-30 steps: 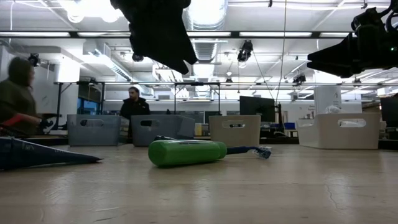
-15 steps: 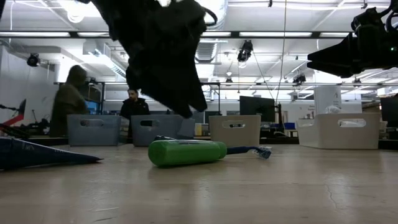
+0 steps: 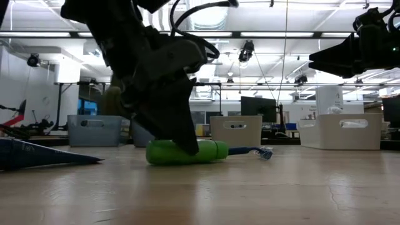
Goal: Pick & Place Travel size toiletries
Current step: Put the green shampoo into the gray bin
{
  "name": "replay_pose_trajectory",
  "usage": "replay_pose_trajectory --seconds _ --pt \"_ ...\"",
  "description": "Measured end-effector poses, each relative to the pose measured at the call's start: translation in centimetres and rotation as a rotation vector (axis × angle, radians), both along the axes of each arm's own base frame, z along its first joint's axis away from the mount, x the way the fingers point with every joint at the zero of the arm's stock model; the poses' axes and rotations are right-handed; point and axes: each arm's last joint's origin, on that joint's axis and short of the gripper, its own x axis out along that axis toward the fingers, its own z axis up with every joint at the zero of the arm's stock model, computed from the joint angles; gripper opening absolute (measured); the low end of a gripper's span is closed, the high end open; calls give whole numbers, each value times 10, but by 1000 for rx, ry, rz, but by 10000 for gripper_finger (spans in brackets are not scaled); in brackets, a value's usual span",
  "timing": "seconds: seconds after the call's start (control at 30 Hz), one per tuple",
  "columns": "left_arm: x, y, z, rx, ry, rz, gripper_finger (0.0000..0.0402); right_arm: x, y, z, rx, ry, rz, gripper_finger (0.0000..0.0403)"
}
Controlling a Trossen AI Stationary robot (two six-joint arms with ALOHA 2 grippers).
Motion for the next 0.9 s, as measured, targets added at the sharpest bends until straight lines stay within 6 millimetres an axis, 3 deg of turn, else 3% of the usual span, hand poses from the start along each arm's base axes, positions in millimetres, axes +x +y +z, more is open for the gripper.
replay_pose_trajectory --seconds 0.43,0.77,0.9 --pt "1 -4 -13 0 27 17 243 0 0 0 -1 0 0 364" --pt "1 -4 -11 -22 29 8 161 0 0 0 0 0 0 364" --pt "0 -5 -9 -38 27 0 154 0 0 0 0 0 0 364"
